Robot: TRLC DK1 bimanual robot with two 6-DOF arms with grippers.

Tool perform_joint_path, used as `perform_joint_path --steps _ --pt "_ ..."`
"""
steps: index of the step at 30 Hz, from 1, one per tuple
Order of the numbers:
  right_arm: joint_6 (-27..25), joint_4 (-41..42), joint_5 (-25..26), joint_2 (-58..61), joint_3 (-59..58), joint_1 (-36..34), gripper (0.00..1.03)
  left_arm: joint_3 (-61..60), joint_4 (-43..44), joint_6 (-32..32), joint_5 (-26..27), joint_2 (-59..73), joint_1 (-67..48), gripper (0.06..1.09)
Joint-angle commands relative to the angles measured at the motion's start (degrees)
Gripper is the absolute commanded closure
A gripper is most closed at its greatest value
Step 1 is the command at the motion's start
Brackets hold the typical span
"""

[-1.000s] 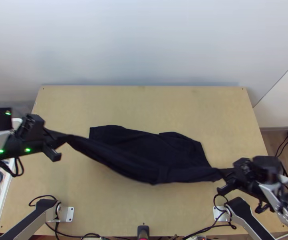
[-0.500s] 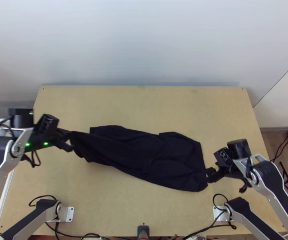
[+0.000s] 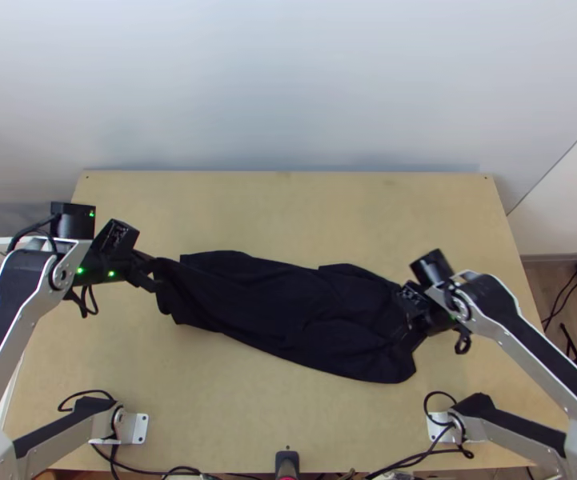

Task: Fold the t-shirt

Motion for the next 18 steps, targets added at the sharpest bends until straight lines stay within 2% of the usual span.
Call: perform_joint_path --steps 1,3,4,18 --pt "-1.9 -0.9 -0.3 7.7 3.9 4.1 0.34 1.6 0.5 0.3 0.0 2.0 0.5 1.04" --pt "-1.8 -0.9 -1.7 8.7 5.6 4.7 0.47 1.9 0.5 0.3 0.0 2.1 0.6 1.04" --pt "-1.6 -0.9 -2.5 9.0 6.4 4.9 0.5 1.9 0.5 0.3 0.0 2.1 0.8 1.04" --pt "2.4 0.0 -4.7 15.9 7.1 13.8 0.51 1.8 0.0 0.3 0.0 2.0 1.2 1.04"
